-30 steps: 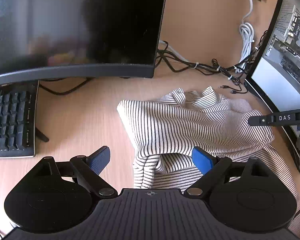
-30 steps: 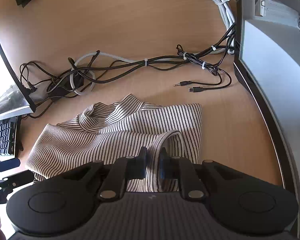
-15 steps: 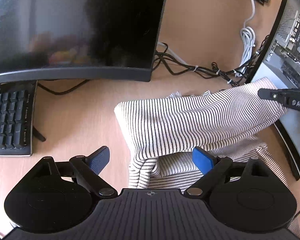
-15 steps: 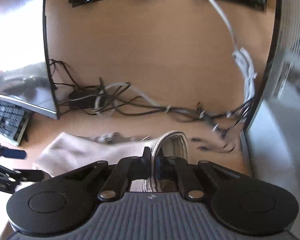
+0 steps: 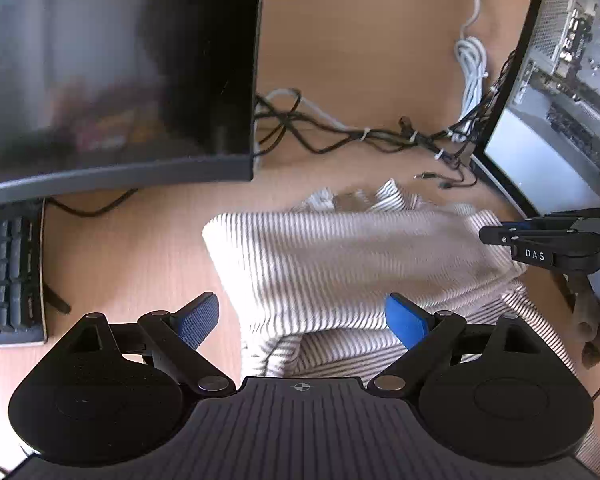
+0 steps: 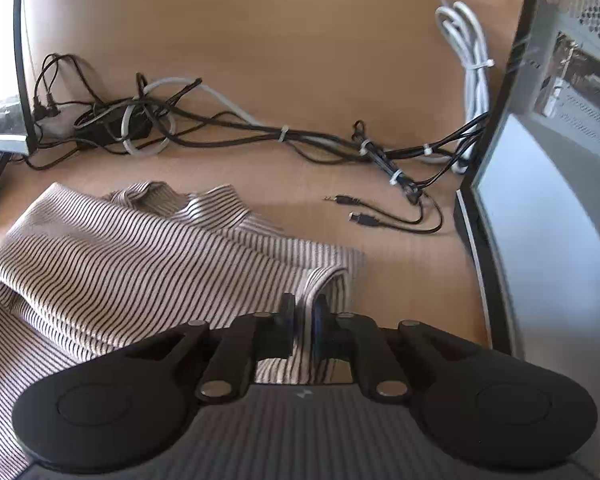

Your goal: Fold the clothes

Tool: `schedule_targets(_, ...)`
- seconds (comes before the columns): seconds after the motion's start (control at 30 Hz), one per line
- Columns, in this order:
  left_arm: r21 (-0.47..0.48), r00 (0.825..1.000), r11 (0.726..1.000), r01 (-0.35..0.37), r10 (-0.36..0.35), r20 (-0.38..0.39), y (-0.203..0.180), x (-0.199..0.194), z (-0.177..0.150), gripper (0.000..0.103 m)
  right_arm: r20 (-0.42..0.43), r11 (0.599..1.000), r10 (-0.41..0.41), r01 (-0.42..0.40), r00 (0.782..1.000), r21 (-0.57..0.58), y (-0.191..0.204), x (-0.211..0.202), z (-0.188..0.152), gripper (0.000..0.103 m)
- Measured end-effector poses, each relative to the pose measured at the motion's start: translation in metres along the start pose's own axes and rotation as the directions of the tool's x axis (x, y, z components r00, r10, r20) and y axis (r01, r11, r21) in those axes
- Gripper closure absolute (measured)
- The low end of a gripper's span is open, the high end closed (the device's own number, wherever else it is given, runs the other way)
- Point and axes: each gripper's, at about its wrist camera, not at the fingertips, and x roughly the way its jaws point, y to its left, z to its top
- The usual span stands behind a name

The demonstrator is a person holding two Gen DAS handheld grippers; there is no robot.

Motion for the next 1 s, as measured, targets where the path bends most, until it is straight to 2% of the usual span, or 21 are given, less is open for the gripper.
schedule_targets(0.13,0.011,0.988,0.990,0.141,-0.141,0.061,-0.006,-0.004,0.005,0.011,0.067,0.999,0.025,-0.028,0.997,0.046,-0.003,-0.029,0.004,0.089)
schedule_targets(0.2,-0.006,0.985,0.986,0.168,-0.168,0.036,-0.006,0.011,0.003,0.010,0.075,0.994,0.078,-0.084,0.994,0.076,-0.001,-0.036,0.003,0.074)
schedule_targets(0.27,-0.034,0.984,0.983,0.179,-0.179,0.000,-0.005,0.029,0.000,0.013,0.047,0.989,0.114,-0.118,0.992,0.092,0.002,-0.030,-0.003,0.070)
schedule_targets(0.4,-0.039,0.985,0.985,0.168,-0.169,-0.036,0.005,0.045,-0.008,0.017,-0.016,0.991,0.104,-0.102,0.994,0.083,0.008,-0.003,-0.020,0.071)
schedule_targets(0.53,-0.024,0.984,0.983,0.180,-0.179,0.008,0.007,0.036,0.001,0.021,-0.023,0.995,0.085,-0.084,0.996,0.048,0.014,-0.001,-0.013,0.071)
schedule_targets(0.6,-0.020,0.982,0.982,0.186,-0.185,0.034,0.007,0.030,0.007,0.016,-0.029,0.996,0.078,-0.077,0.996,0.041,0.016,-0.002,-0.008,0.071)
schedule_targets(0.7,-0.015,0.978,0.981,0.195,-0.194,0.073,0.008,0.022,0.016,0.011,0.020,0.992,0.103,-0.104,0.994,0.068,0.010,-0.015,0.006,0.071)
schedule_targets(0.8,-0.065,0.987,0.985,0.159,-0.156,0.047,0.015,0.041,0.023,0.012,0.061,0.987,0.127,-0.132,0.990,0.087,0.008,-0.016,0.023,0.071)
schedule_targets(0.9,-0.082,0.995,0.991,0.102,-0.104,-0.013,0.024,0.062,0.018,0.016,0.017,0.973,0.174,-0.174,0.985,0.152,0.007,0.007,0.031,0.071)
schedule_targets(0.97,-0.042,0.995,0.994,0.099,-0.100,-0.011,0.025,0.062,0.014,0.016,-0.057,0.970,0.175,-0.162,0.983,0.181,0.005,0.029,0.025,0.071)
schedule_targets(1.0,-0.027,0.995,0.995,0.101,-0.101,-0.009,0.026,0.061,0.012,0.016,-0.067,0.967,0.180,-0.164,0.981,0.196,0.003,0.036,0.021,0.071)
